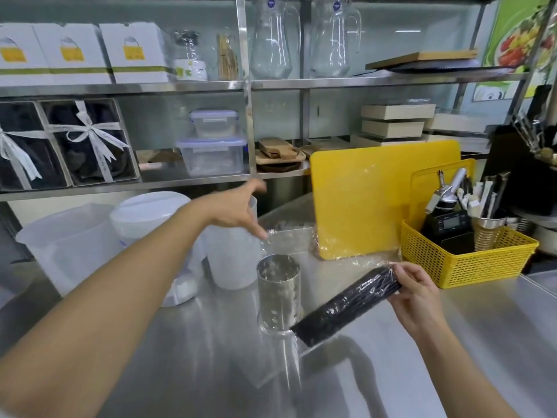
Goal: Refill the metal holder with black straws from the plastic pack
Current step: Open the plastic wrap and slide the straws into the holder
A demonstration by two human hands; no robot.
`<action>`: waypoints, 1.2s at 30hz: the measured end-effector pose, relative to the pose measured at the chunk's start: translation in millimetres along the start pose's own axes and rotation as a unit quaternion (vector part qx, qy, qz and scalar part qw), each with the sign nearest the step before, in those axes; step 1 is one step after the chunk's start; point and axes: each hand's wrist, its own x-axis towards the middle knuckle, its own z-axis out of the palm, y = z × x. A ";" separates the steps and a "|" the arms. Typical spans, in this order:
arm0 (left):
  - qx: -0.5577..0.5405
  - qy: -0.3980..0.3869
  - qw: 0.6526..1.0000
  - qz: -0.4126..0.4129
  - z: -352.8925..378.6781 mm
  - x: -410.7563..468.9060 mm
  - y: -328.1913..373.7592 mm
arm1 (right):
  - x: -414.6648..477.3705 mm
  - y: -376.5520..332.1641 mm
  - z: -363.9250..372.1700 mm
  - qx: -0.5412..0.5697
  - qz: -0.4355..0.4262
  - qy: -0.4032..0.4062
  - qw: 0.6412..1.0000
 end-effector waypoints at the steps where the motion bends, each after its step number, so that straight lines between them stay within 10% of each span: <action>1: -0.024 -0.018 1.000 -0.003 7.0 2.2 -6.3 | -0.4 2.4 -0.6 -0.002 0.010 -0.001 1.000; 15: 0.206 0.295 0.923 0.137 -3.3 14.8 33.3 | 8.6 25.0 -7.7 0.006 0.046 0.013 0.999; 36: -0.058 0.235 0.950 0.196 10.0 55.1 59.1 | 28.3 -44.9 -26.8 -0.038 -0.079 0.054 0.995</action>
